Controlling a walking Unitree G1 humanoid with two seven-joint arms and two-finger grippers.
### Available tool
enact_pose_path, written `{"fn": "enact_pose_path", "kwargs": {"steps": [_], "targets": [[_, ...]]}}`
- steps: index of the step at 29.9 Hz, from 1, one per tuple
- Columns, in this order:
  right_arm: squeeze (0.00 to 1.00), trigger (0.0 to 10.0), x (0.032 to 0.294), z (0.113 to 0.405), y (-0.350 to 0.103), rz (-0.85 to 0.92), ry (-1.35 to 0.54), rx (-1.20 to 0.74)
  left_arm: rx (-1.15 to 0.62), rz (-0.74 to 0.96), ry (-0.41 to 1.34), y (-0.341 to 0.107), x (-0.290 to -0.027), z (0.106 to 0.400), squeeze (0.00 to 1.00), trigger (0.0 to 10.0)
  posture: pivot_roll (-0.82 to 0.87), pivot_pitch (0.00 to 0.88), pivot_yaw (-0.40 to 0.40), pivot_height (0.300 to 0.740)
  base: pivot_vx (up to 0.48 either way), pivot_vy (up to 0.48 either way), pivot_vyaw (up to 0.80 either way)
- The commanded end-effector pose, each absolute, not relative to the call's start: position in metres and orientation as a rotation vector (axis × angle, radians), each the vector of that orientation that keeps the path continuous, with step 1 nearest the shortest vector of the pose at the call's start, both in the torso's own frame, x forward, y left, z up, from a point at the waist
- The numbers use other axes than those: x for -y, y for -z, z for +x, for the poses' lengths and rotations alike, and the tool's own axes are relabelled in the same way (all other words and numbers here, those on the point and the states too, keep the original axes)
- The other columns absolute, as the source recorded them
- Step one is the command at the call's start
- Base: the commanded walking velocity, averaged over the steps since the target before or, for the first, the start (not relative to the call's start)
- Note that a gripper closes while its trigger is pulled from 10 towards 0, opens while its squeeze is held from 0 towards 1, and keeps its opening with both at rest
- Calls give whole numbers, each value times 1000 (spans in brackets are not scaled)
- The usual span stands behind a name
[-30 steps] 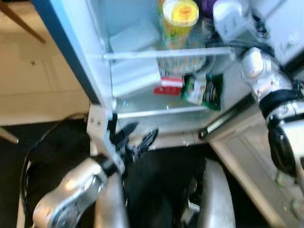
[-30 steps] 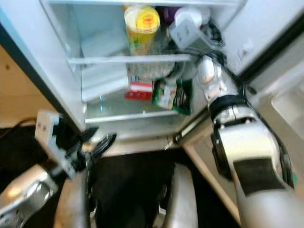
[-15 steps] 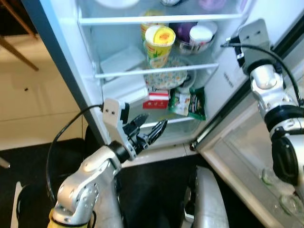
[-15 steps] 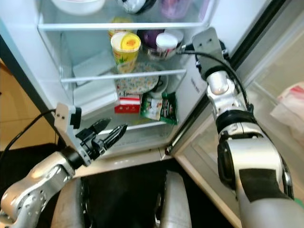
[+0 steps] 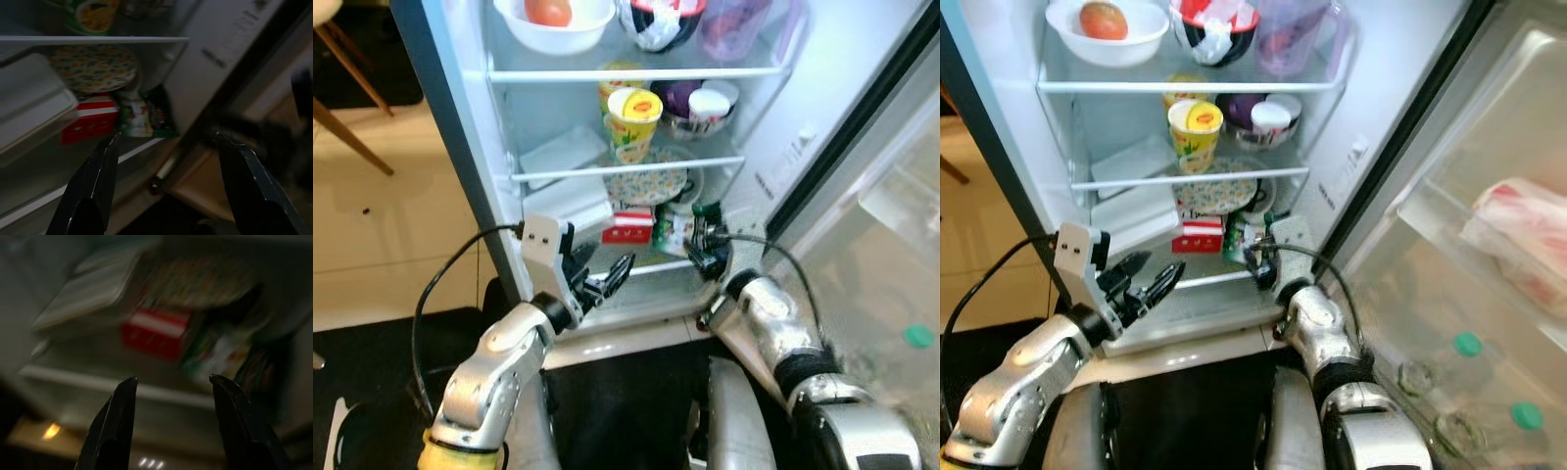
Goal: Restocking fridge
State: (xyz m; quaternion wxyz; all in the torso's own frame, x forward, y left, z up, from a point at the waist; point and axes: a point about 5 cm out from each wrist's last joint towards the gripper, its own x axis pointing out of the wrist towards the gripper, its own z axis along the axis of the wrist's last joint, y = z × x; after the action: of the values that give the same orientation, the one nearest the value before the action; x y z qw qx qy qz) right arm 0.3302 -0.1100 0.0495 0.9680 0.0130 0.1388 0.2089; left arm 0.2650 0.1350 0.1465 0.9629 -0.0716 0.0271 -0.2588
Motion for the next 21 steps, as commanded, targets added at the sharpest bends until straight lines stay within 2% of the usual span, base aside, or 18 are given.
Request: {"fn": "enact_pose_path", "kwargs": {"steps": [1,7,13,18,21], "targets": [[0,10000,108,320,-44,100,-392,-267,-83,-106,490,-133,-134,262,0,10000,58,80,-123,515,0,0,0],[0,10000,109,317,-45,143,-363,-241,-86,-91,478,-130,-135,261,0,10000,55,76,-119,515,0,0,0],[0,10000,141,317,-67,203,-214,-98,-3,10,396,-138,-142,267,0,10000,38,40,-90,525,0,0,0],[0,10000,137,317,-79,190,-248,-59,20,23,386,-140,-143,271,0,10000,34,23,-86,540,0,0,0],[0,10000,130,317,-97,138,-337,-6,33,26,378,-141,-144,272,0,10000,32,18,-84,555,0,0,0]]}}
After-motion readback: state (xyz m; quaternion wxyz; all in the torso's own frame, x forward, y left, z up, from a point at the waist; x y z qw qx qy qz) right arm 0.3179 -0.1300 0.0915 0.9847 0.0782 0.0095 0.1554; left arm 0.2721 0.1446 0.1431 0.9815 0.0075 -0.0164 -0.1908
